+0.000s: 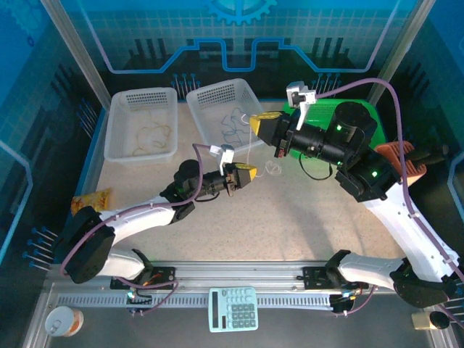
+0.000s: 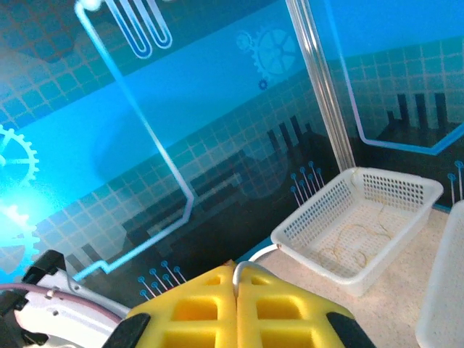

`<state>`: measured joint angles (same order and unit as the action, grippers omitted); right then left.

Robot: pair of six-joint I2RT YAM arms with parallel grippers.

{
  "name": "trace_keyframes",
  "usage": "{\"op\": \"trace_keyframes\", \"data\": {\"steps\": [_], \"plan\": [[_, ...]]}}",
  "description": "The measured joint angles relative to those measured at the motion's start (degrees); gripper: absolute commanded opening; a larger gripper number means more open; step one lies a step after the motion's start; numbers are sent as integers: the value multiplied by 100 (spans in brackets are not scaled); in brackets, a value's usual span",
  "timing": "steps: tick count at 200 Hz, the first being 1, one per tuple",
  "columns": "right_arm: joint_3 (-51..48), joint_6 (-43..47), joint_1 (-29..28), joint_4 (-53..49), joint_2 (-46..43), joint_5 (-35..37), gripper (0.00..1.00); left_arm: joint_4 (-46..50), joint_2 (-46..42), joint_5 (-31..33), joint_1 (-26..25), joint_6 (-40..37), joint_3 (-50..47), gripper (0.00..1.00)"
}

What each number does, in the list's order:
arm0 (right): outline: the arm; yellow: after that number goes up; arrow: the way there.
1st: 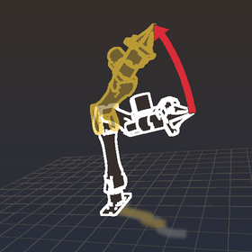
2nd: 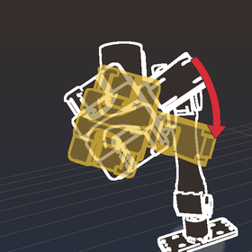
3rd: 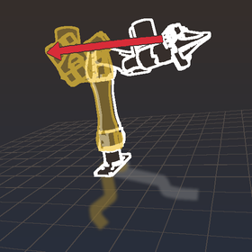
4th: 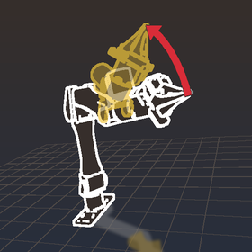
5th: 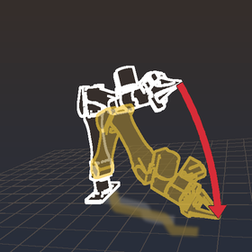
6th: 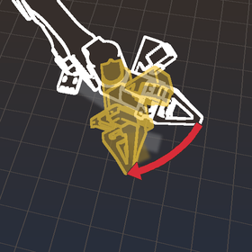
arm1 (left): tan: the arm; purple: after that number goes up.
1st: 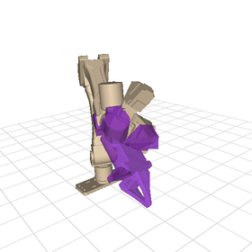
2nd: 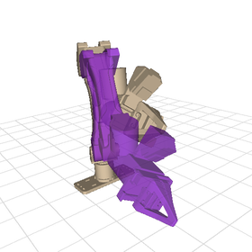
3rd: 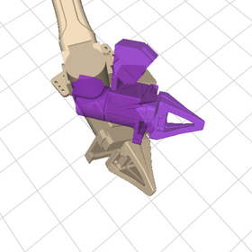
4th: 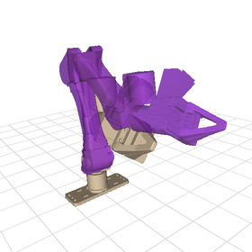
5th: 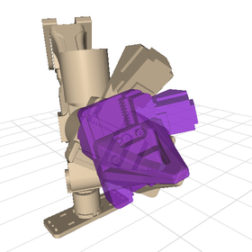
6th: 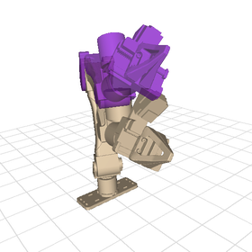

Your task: Untangle the cables

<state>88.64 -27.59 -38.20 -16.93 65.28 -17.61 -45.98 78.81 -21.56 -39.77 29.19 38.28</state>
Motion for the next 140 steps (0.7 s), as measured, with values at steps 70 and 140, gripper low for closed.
{"op": "trace_keyframes", "data": {"steps": [70, 140], "plan": [[37, -221, 0, 533, -11, -146, 0, -98, 398, 2, 0, 127, -20, 15], [133, -350, 0, 662, -11, -238, 0, -636, 1023, 4, 0, 439, 177, 25]]}}
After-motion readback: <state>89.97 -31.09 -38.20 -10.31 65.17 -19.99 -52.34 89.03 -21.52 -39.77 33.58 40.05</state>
